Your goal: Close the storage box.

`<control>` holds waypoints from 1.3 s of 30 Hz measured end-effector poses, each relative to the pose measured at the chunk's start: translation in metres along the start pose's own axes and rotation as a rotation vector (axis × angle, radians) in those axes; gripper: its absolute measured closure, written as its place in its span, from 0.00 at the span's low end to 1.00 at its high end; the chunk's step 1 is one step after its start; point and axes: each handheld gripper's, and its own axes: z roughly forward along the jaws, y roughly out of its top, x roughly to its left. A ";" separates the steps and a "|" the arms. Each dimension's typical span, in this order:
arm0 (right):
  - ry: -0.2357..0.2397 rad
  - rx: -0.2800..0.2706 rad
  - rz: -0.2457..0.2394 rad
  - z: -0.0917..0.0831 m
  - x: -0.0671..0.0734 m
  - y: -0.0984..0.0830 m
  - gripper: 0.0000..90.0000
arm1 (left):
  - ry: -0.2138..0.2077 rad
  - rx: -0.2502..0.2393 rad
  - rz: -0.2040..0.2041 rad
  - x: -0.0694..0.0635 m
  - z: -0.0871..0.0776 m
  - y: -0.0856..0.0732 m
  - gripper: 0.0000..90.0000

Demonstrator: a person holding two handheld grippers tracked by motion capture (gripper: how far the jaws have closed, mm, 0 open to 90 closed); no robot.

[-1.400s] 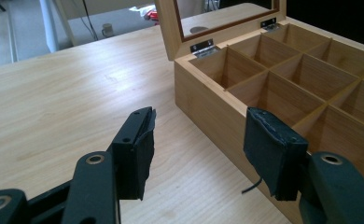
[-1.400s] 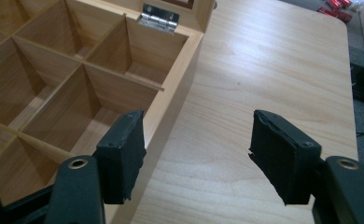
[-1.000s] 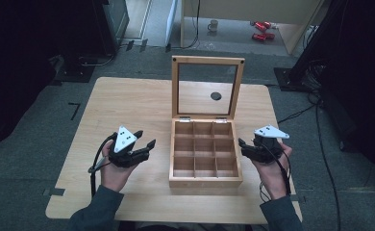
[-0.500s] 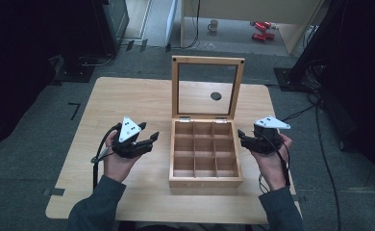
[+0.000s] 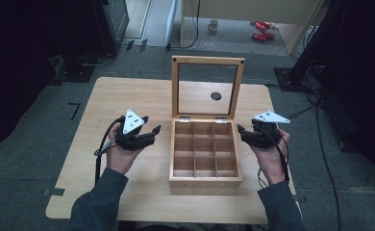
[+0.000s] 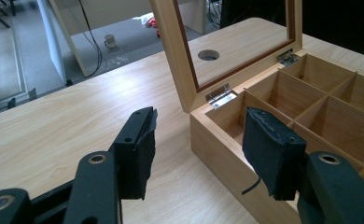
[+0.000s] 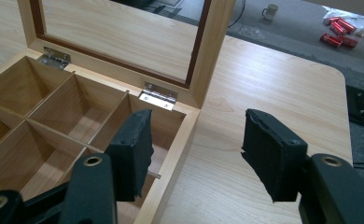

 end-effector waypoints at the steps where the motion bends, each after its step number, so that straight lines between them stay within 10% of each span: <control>1: -0.002 0.001 0.001 0.001 0.000 0.000 0.48 | 0.003 -0.001 0.000 0.000 0.001 0.001 0.49; 39: 0.036 -0.037 0.035 0.024 -0.015 0.024 0.65 | -0.021 0.027 0.013 0.012 0.038 0.040 0.53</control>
